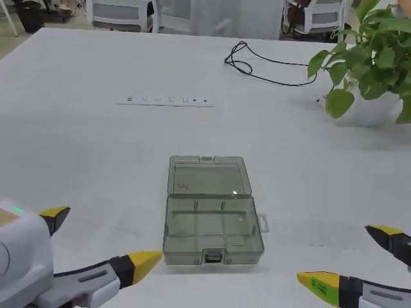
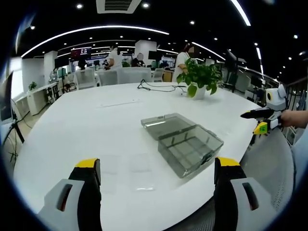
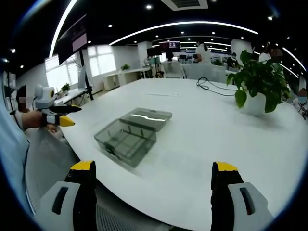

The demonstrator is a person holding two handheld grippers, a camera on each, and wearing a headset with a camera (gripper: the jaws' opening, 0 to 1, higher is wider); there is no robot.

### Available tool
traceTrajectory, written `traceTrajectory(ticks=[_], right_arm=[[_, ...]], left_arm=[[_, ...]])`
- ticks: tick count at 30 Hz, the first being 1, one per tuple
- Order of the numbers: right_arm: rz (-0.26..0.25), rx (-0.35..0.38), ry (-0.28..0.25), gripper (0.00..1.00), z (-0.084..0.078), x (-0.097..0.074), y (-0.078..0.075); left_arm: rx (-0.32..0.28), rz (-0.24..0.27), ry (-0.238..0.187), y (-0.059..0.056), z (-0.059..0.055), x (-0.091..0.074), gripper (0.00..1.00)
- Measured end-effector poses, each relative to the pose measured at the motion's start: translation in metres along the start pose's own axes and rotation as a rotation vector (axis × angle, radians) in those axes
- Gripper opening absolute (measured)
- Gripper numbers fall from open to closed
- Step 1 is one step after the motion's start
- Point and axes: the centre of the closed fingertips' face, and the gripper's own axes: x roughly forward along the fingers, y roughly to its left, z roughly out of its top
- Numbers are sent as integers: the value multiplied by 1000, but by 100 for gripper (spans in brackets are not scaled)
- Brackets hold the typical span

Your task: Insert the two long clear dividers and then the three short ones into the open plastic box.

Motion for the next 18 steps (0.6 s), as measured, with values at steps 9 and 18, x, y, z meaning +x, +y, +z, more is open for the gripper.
traceTrajectory(ticks=[9, 18], right_arm=[[7, -3, 1, 100, 1, 1, 0], [9, -4, -1, 100, 3, 1, -3]], left_arm=[[-32, -12, -13, 2, 2, 2, 100], [-44, -31, 10, -2, 0, 13, 100]])
